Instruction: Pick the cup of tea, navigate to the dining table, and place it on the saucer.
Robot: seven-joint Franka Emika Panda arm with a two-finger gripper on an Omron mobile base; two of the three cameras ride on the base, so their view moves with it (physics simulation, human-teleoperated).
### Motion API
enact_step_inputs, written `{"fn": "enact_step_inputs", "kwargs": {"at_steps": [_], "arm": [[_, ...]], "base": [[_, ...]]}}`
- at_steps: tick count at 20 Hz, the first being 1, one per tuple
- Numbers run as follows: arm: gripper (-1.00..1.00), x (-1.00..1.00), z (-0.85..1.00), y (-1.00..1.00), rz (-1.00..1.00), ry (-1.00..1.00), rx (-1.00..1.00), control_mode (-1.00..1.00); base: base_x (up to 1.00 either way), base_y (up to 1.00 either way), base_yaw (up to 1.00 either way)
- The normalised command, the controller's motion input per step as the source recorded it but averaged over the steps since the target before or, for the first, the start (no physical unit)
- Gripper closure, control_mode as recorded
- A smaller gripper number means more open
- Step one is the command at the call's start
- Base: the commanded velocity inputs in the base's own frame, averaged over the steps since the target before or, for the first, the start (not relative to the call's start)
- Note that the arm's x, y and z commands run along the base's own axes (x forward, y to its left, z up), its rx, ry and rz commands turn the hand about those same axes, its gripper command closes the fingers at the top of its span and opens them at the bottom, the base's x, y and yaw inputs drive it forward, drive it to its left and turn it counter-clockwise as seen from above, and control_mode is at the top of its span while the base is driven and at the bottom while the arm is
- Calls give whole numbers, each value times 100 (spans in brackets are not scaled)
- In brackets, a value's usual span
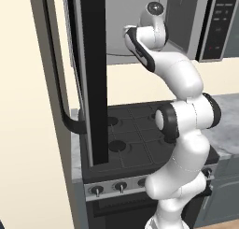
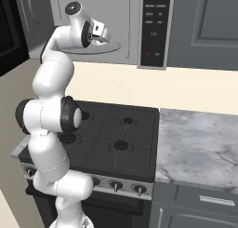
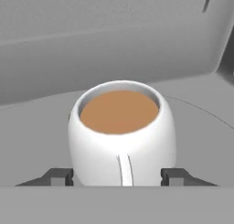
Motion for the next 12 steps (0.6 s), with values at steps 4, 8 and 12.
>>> {"fn": "enact_step_inputs", "kwargs": {"at_steps": [4,8,12], "arm": [[100,0,0,0,0,0,0,-100],[100,0,0,0,0,0,0,-100],[100,0,0,0,0,0,0,-100]], "base": [[0,0,0],[0,0,0],[0,0,0]]}}
